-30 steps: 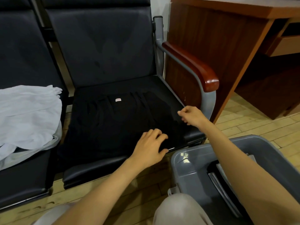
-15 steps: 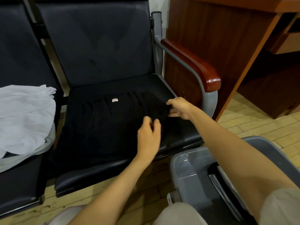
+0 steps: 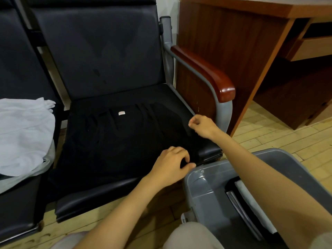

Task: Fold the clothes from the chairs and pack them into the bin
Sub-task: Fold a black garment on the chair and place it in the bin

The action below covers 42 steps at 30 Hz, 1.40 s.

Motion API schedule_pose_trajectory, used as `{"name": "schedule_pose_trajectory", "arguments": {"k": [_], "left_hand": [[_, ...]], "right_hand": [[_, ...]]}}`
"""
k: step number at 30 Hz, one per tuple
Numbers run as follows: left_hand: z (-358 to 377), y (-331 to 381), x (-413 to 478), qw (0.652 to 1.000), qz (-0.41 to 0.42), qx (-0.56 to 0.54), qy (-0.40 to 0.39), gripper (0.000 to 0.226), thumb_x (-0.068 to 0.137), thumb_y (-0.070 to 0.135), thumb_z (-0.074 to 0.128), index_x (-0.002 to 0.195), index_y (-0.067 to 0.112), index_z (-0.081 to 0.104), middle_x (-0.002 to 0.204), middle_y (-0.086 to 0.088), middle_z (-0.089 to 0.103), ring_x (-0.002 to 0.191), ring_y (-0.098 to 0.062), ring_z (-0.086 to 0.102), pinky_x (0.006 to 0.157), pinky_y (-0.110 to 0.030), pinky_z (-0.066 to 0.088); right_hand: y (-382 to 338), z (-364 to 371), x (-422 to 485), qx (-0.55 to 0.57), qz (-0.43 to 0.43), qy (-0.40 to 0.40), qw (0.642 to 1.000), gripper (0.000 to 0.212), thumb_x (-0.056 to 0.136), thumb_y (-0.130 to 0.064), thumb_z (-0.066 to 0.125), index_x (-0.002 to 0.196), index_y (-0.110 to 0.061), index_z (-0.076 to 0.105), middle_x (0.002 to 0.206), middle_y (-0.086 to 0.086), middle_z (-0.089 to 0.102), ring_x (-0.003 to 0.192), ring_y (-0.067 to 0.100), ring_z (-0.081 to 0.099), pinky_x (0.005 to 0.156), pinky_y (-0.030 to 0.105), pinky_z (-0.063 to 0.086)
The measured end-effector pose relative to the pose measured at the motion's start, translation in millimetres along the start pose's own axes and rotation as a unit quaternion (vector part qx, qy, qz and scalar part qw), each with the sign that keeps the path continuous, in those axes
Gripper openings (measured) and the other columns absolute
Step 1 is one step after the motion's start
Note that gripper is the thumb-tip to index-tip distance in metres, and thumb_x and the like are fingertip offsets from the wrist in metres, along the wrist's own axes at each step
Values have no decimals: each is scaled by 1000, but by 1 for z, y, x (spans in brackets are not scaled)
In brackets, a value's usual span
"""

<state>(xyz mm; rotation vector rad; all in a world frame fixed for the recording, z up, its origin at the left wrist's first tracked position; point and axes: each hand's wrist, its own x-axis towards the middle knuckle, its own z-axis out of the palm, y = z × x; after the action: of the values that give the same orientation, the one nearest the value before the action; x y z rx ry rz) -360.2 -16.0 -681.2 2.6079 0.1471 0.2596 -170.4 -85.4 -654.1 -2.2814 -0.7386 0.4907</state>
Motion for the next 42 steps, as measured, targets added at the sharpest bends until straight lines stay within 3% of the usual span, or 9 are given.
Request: {"name": "schedule_pose_trajectory", "arguments": {"k": [7,18,21,25,27,30,33,38,42], "left_hand": [[-11,-15,2,993,-47,30,101,23,95,28,55,114,21,66,118,7,59,109,-15,51,97,-28,38],[-48,-95,5,963,-250,100,0,63,94,57,42,149,29,28,155,3,23,145,-18,12,117,-51,6],[-36,-96,3,955,-269,116,-35,64,97,59,23,153,30,10,161,4,3,147,-19,-6,115,-54,-9],[-28,-93,0,947,-273,156,-62,62,99,56,8,152,29,-7,161,4,-12,146,-20,-18,114,-56,-14],[-29,-93,1,947,-274,155,-69,62,99,55,7,152,28,-9,160,3,-13,146,-21,-19,114,-56,-14],[-29,-93,1,948,-268,157,-67,62,99,55,8,152,28,-8,160,2,-12,146,-22,-18,113,-57,-13],[-29,-93,-1,951,-264,154,-57,62,99,55,9,153,27,-6,161,2,-10,147,-22,-16,113,-57,-13],[-30,-94,0,952,-262,146,-58,62,100,54,11,153,26,-5,161,0,-9,147,-23,-16,112,-57,-13],[-29,-94,1,953,-261,145,-59,62,100,54,12,153,25,-4,161,-1,-9,147,-24,-16,112,-58,-13]], "right_hand": [[-9,15,12,-44,-1,-8,999,24,95,-23,58,114,-9,61,110,9,64,103,21,59,84,27,44],[-73,62,126,-69,90,-5,994,67,87,-30,68,141,-5,37,143,16,42,127,32,46,100,39,44],[-80,63,138,-77,94,-41,992,56,84,-19,73,131,-2,48,132,16,51,118,31,53,91,37,48],[-75,66,127,-287,-231,110,923,22,81,-3,60,101,-6,54,118,16,49,111,34,46,85,40,39],[-65,72,121,-315,-303,51,898,21,78,-7,63,96,-11,53,125,10,44,119,30,41,92,40,35],[-60,75,117,-128,-201,-51,970,10,84,-20,68,87,-16,59,113,-1,50,111,16,49,89,27,40],[-58,81,126,-9,-109,18,994,5,90,-20,64,86,-17,64,104,-2,60,101,14,56,79,22,37],[-63,86,131,-29,-39,36,998,12,90,-4,60,94,-13,68,103,1,61,97,10,53,81,21,41],[-65,74,134,-137,-144,170,965,14,92,-3,54,98,-7,66,108,14,58,100,28,57,84,33,45]]}}
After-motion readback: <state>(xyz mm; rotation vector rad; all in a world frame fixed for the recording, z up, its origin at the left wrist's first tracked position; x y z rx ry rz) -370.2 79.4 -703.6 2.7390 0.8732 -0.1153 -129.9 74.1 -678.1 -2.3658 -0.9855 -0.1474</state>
